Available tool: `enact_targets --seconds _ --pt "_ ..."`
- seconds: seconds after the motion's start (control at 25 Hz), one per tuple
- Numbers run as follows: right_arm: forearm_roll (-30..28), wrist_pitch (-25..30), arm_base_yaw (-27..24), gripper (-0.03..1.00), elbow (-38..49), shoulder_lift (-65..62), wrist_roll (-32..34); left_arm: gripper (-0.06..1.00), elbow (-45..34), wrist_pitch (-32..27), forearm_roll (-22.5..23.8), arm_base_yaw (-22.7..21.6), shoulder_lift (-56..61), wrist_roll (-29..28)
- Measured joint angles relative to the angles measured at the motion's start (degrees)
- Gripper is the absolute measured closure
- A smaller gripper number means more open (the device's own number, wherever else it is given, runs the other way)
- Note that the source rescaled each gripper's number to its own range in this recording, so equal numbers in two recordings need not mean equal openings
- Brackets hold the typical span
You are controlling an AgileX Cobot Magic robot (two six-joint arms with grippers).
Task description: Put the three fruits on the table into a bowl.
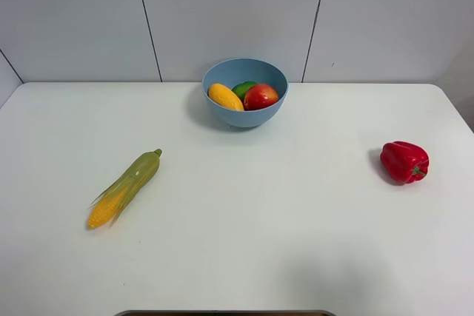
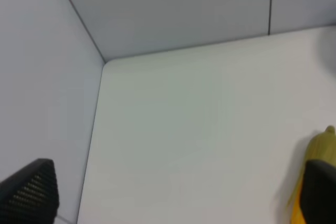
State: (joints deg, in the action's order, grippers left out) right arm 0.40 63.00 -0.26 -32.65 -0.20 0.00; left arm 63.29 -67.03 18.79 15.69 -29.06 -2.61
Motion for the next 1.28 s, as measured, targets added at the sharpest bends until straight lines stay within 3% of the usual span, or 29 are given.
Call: enact_targets --seconds 0.16,0.36,0.6,0.8,1.04,1.28 --pt "0.0 0.0 0.0 0.06 0.0 0.0 0.0 0.10 -6.8 0.2 -0.7 -2.3 5.8 -2.1" --pt "0.0 0.0 0.0 0.06 0.0 0.0 0.0 0.10 -13.5 2.0 -5.8 -6.5 11.7 -2.6" --pt "0.0 0.0 0.0 0.06 0.0 0.0 0.0 0.10 -21.7 3.1 -9.0 -10.4 17.2 -2.7" --pt "0.0 0.0 0.0 0.06 0.0 0.0 0.0 0.10 -28.6 3.5 -13.2 -10.9 21.3 -2.8" --pt "0.0 0.0 0.0 0.06 0.0 0.0 0.0 0.10 -34.6 6.1 -13.4 -10.9 26.1 -2.8" --pt "0.0 0.0 0.0 0.06 0.0 0.0 0.0 0.10 -37.0 5.1 -13.4 -10.9 29.1 -2.8"
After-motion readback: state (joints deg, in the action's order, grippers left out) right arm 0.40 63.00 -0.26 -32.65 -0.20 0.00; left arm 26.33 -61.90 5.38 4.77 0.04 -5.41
